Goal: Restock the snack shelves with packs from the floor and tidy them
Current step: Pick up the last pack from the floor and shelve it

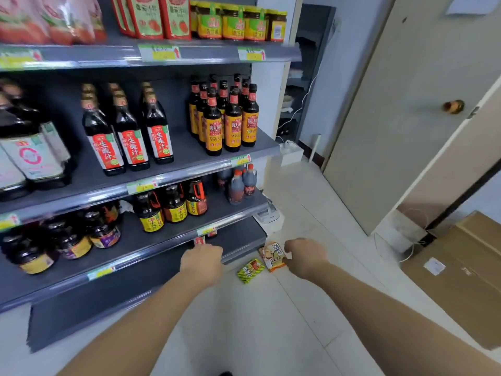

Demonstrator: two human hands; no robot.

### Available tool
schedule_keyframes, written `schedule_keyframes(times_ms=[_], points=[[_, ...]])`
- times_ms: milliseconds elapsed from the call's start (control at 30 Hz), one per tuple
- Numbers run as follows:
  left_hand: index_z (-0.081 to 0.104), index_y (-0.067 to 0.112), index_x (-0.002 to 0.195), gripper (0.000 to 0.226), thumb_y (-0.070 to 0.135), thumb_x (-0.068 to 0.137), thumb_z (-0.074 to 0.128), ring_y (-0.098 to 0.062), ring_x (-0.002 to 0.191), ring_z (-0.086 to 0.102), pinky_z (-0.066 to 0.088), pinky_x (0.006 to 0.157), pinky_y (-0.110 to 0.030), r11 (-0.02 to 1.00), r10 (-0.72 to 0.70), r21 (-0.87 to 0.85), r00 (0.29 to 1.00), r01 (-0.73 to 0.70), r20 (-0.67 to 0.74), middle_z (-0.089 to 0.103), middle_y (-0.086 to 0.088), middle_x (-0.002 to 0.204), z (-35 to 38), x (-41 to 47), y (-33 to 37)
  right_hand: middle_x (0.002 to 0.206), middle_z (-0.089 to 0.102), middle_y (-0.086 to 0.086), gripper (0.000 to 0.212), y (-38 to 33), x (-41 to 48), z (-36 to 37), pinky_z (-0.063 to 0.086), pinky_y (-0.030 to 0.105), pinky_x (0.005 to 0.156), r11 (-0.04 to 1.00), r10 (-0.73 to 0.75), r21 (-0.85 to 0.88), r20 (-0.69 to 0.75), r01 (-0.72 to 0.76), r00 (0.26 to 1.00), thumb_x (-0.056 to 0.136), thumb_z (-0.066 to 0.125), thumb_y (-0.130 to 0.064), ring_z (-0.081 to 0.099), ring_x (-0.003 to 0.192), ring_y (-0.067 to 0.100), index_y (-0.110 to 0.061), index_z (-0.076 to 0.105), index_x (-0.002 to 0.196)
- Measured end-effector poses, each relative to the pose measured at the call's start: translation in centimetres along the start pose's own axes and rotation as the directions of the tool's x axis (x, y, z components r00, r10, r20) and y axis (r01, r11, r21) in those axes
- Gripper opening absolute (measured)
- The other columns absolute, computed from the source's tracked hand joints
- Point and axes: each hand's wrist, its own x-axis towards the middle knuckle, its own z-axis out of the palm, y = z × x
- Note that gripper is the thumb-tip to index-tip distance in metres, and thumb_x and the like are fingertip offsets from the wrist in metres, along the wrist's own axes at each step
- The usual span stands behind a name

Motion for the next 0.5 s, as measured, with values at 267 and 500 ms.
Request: schedule_keyframes(times_ms=[267,500], points=[[0.059,0.019,0.112,0.023,0.02,0.092,0.047,-0.025,0.111,0.058,0.046,0.082,-0.034,0.998,-0.047,-0.032,0.991,0.052,0.128,0.061,-0.003,0.118,4.0,13.8,0.7,0.123,0.06,0.003,0.031,2.7,14.1,4.0,0.046,0.03,0.083,1.0,0.023,0.016,0.164,-0.025,0.986,0.091,0.052,-0.027,0.055,0.115,0.025,-0.022,0.057,0.121],[0.06,0.016,0.111,0.025,0.018,0.091,0.045,-0.026,0.105,0.06,0.048,0.078,-0.033,0.977,-0.145,-0.117,0.957,0.179,0.252,0.062,-0.005,0.114,10.4,22.4,1.3,0.126,0.059,0.004,0.032,4.9,25.0,9.2,0.048,0.033,0.088,0.999,-0.054,0.015,0.279,0.052,0.959,0.092,0.052,-0.033,0.055,0.116,0.026,-0.023,0.056,0.123]])
